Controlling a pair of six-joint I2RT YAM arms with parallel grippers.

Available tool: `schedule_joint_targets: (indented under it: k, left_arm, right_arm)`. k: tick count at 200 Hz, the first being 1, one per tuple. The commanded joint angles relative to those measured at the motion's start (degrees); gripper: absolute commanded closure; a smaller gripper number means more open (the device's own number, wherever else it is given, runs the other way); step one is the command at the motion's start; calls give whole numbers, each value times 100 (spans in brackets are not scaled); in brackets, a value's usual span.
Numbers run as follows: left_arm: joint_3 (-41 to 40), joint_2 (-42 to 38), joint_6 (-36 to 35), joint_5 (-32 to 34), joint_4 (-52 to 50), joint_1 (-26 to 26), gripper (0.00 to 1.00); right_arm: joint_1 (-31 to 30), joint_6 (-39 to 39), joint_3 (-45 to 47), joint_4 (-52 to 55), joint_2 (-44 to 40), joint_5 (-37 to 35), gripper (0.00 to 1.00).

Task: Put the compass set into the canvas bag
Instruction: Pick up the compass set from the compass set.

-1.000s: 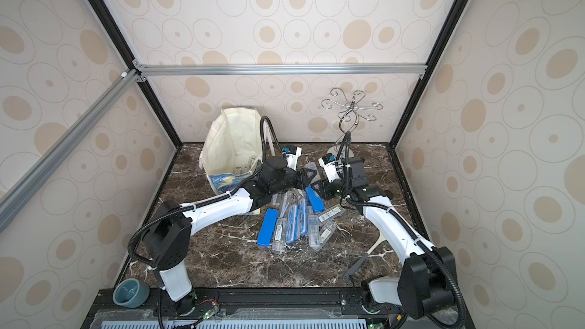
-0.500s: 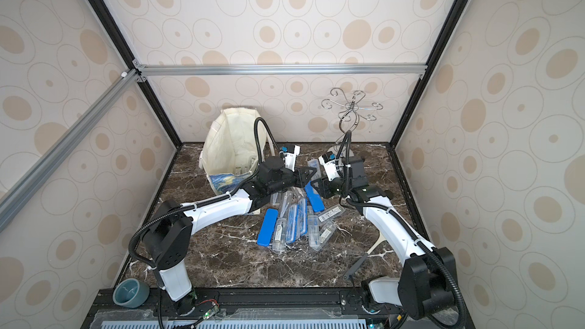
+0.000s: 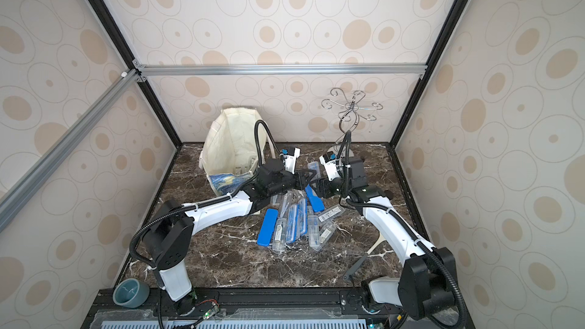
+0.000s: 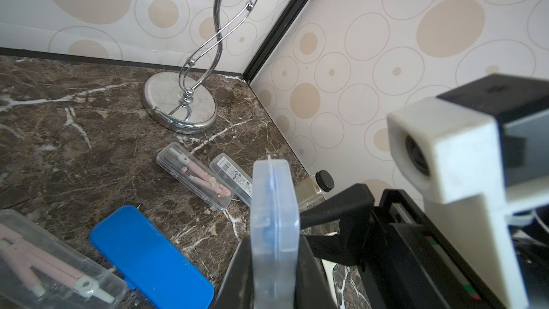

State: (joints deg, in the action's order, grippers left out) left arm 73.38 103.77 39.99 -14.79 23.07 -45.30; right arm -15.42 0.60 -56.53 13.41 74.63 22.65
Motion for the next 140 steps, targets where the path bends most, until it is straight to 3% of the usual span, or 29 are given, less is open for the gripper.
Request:
schedule_joint_targets:
  k: [1, 25, 30, 33, 64, 116, 140]
  left_arm:
    - [243, -210, -325, 172, -11, 28, 86]
    - [498, -173, -525, 269, -222, 46, 86]
    - [572, -172, -575, 308, -286, 51, 86]
    - [607, -166, -606, 330, -334, 56, 86]
    - [1259, -102, -1006, 607, -976, 122, 86]
    - [2508, -160, -1937, 1537, -2205, 240, 85]
    - [2844, -313, -2381, 2226, -2707, 327, 85]
  right_arm:
    - [-22, -60, 66, 274, -219, -64, 30]
    - [-22, -112, 132, 538, -405, -50, 24]
    - [-14, -115, 151, 584, -460, -6, 5]
    - [-3, -121, 171, 603, -502, 32, 0]
    - [23, 96, 530, 516, -1126, -62, 1]
    - [82, 759, 1401, -245, -2354, -1662, 0]
    - [83, 741, 1470, -211, -2393, -1857, 0]
